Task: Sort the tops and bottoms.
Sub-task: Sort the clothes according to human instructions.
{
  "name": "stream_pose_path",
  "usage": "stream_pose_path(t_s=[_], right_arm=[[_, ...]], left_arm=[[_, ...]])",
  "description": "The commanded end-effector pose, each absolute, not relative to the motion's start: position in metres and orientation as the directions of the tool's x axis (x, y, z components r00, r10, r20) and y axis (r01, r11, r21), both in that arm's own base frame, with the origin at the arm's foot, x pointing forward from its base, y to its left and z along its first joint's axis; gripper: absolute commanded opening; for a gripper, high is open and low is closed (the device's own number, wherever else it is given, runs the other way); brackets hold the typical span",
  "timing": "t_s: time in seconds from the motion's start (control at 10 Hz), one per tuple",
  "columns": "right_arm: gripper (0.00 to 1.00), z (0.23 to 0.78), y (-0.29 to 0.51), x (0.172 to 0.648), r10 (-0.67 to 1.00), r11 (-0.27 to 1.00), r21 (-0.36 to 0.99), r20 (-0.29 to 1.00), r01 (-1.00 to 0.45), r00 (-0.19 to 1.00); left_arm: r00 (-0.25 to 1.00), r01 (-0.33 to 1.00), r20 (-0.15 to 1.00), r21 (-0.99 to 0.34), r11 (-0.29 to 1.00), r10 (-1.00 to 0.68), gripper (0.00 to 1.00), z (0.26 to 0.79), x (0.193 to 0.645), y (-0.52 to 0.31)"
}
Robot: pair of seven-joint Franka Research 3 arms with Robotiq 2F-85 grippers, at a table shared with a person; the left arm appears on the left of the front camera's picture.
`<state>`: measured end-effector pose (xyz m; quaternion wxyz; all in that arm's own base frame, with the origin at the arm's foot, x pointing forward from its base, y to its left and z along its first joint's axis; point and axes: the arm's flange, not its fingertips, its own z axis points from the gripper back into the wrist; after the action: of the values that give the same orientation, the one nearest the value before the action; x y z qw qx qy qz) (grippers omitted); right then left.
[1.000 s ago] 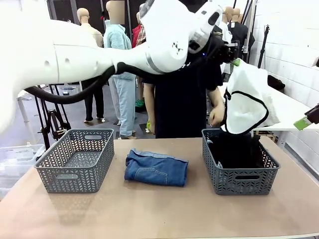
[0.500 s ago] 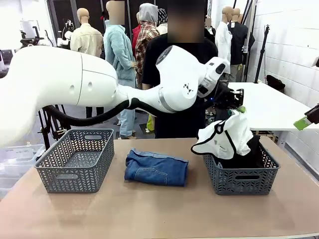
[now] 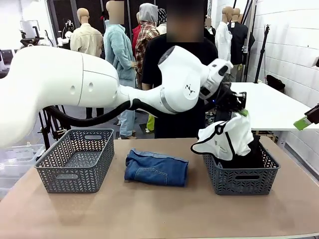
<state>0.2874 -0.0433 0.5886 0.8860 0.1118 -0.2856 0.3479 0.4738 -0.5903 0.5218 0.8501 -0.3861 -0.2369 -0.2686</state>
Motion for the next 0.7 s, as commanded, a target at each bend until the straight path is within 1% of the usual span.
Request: stream_pose_path(t_s=[0.0,0.2,0.3,0.5,0.6], right_arm=[[1.00,0.590,-0.042,0.292,0.551,0.742,-0.009,0.578,-0.670,0.602],[1.00,0.590,-0.042,0.292,0.551,0.742,-0.009,0.578,-0.670,0.602],[1.00,0.590,-0.042,0.292,0.551,0.742,-0.009,0.578,-0.670,0.602],[1.00,0.590,-0.042,0.292,0.551,0.742,-0.009,0.578,-0.670,0.602],[1.00,0.590,-0.042,0.292,0.551,0.742,-0.009,0.578,-0.670,0.602]], left_arm=[[0.751,0.660,0.504,-0.556,0.506,-0.426,0.00,0.467,0.482,-0.637],[0.738,0.673,0.528,-0.530,0.516,-0.420,0.00,0.429,0.498,-0.664],[0.752,0.655,0.520,-0.520,0.548,-0.406,0.00,0.414,0.510,-0.665],[0.774,0.628,0.463,-0.480,0.612,-0.431,0.00,0.393,0.515,-0.665],[0.781,0.621,0.449,-0.484,0.617,-0.434,0.00,0.392,0.513,-0.665]])
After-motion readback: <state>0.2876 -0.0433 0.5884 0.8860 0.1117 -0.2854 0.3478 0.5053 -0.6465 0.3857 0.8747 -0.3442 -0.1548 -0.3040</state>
